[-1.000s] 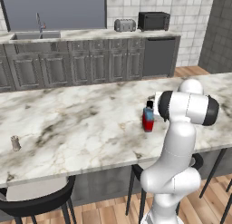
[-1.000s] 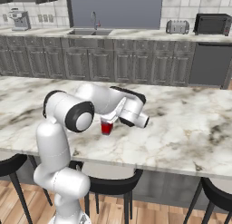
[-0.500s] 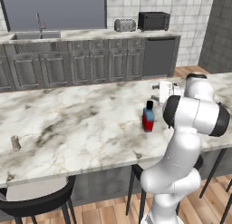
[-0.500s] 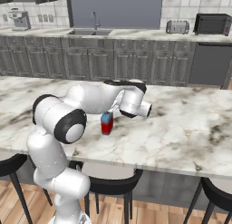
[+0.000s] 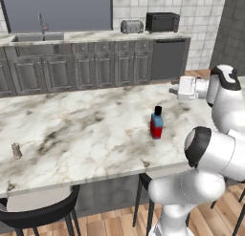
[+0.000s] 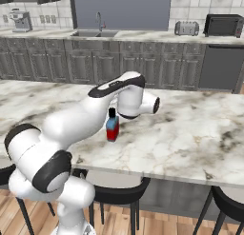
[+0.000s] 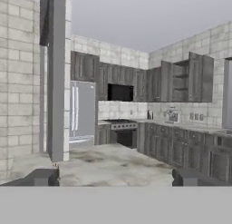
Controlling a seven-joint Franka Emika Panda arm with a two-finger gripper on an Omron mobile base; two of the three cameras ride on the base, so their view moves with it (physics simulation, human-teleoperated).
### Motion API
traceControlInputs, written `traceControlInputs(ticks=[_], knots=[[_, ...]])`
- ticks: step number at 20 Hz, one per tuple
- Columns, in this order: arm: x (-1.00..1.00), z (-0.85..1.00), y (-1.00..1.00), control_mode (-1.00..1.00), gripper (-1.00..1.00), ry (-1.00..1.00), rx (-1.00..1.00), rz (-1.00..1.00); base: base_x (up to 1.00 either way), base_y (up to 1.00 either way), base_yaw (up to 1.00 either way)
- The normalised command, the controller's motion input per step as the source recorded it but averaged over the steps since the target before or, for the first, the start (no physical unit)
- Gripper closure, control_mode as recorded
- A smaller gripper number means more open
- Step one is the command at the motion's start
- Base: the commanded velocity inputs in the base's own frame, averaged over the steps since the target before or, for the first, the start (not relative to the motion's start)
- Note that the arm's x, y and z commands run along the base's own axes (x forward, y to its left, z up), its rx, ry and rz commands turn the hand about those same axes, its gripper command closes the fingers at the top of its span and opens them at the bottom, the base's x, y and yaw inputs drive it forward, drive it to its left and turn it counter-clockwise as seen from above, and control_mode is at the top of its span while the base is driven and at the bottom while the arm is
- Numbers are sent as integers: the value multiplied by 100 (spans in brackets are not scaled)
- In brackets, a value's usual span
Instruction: Get the candle and the liquor from the cabinet and move them to the dining counter.
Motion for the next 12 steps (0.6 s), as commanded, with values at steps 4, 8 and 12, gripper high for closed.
traceControlInputs(ticks=[4, 8, 12], knots=[[-69, 84, 30, -100, -100, 24, -3, -31, 0, 0, 0], [-74, 77, 34, -100, -100, 24, -4, -35, 0, 0, 0], [-85, 66, 27, -100, -100, 22, -4, -36, 0, 0, 0]])
